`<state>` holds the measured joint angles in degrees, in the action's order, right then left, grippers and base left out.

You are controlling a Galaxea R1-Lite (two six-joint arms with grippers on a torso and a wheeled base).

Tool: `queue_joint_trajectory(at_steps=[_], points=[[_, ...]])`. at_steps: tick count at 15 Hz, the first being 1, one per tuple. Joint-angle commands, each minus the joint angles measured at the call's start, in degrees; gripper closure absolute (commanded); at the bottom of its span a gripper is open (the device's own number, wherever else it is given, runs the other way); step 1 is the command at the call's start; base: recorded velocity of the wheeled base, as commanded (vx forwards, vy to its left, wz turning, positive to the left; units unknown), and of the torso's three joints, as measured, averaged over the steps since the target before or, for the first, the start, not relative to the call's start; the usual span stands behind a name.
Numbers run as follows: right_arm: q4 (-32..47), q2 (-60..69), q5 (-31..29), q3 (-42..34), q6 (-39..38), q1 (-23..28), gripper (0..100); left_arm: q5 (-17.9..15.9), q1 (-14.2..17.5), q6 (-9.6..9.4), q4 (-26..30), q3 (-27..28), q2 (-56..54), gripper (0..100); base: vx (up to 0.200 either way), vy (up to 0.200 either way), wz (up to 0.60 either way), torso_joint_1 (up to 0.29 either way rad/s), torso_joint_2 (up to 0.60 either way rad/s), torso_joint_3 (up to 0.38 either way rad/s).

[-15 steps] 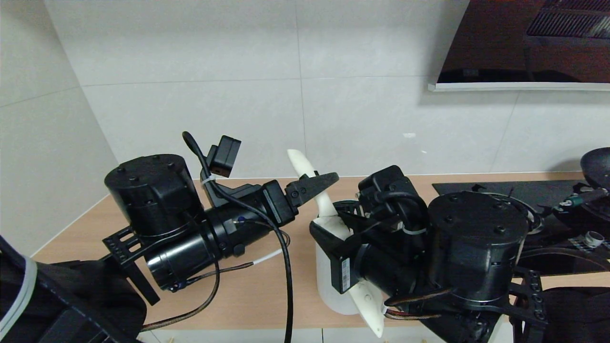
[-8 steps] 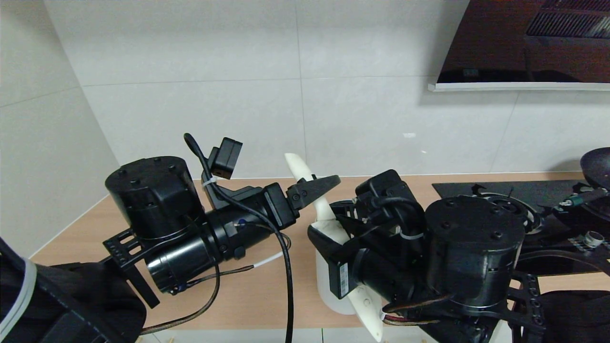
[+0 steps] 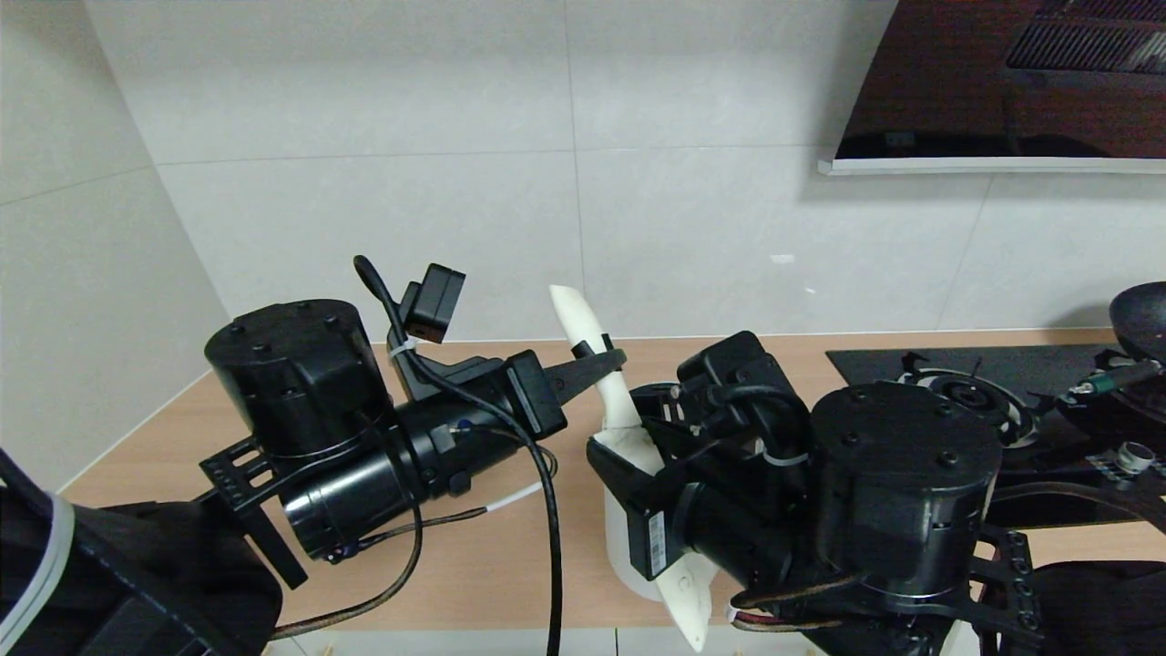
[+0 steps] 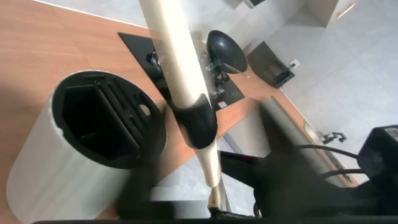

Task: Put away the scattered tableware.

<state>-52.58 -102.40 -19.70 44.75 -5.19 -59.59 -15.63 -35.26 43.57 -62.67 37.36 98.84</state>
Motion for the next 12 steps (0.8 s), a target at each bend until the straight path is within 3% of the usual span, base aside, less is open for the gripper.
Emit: queue_joint_trajectory(at_steps=[1,8,9,12], points=[[-0.7,0.0,-0.1,-0.1,0.0,0.0,100,0.0,0.0,0.02,0.0,0.0,-0.1,100,0.000,0.000,0.00,0.000,0.00,0.000],[-1.5,0.0,-0.1,-0.3,0.1,0.1,100,0.0,0.0,0.02,-0.1,0.0,-0.2,100,0.000,0.000,0.00,0.000,0.00,0.000],[-1.5,0.0,-0.1,-0.3,0.1,0.1,0,0.1,0.0,0.11,-0.1,0.0,-0.2,100,0.000,0.000,0.00,0.000,0.00,0.000],[-1.7,0.1,-0.1,-0.3,0.0,0.2,0,0.7,0.0,0.11,0.0,0.6,-0.7,100,0.000,0.000,0.00,0.000,0.00,0.000]])
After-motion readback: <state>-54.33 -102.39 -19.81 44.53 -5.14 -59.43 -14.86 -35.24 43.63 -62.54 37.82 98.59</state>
